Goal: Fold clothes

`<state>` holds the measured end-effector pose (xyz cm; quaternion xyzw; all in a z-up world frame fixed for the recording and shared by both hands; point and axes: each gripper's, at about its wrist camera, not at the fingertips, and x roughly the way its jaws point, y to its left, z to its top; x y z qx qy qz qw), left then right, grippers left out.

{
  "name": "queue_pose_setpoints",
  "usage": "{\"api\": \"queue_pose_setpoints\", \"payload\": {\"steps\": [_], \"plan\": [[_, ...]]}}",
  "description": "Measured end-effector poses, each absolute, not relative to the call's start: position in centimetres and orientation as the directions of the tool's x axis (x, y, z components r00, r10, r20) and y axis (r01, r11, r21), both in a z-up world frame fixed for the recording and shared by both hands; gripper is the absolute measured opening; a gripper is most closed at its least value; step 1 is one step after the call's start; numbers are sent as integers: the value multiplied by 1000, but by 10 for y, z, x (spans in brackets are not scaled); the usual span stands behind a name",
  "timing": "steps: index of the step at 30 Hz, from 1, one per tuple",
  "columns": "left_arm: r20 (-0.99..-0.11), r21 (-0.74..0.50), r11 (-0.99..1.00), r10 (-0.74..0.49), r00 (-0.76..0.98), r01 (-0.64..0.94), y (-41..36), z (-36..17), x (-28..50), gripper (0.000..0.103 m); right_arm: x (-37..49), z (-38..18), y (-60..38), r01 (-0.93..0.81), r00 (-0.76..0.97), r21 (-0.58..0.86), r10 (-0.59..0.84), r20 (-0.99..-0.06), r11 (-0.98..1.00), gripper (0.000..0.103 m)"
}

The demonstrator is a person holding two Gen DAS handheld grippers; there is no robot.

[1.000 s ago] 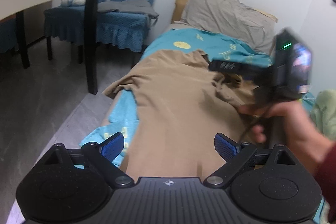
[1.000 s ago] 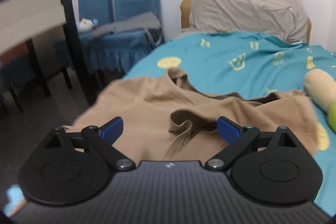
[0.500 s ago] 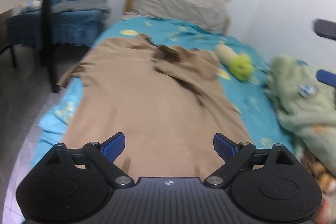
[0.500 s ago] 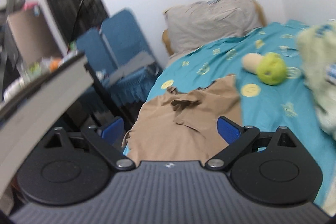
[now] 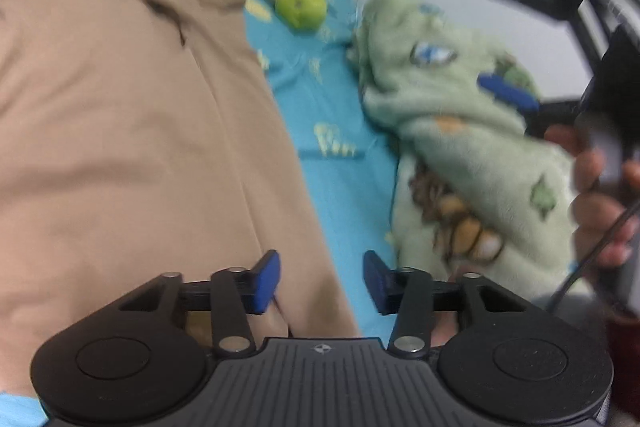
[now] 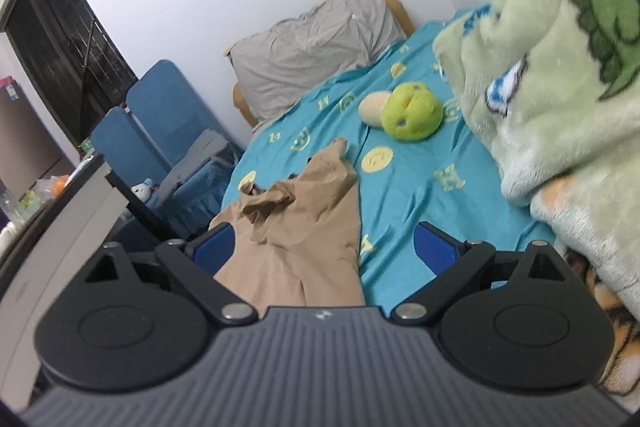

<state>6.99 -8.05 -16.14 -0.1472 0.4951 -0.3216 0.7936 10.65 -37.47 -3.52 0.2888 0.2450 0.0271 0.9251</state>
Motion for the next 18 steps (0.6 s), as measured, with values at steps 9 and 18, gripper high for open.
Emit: {"api": "queue_pose_setpoints", "payload": {"steps": [9, 18], "plan": [[-712, -664, 729, -684, 157, 166, -72, -204, 88, 24, 120, -51, -380, 63, 828, 629, 312, -467, 775, 98], [-719, -671, 724, -688, 95, 160, -79, -215, 93, 20, 127, -60, -382, 64, 806, 667, 356, -473, 743, 98]]}}
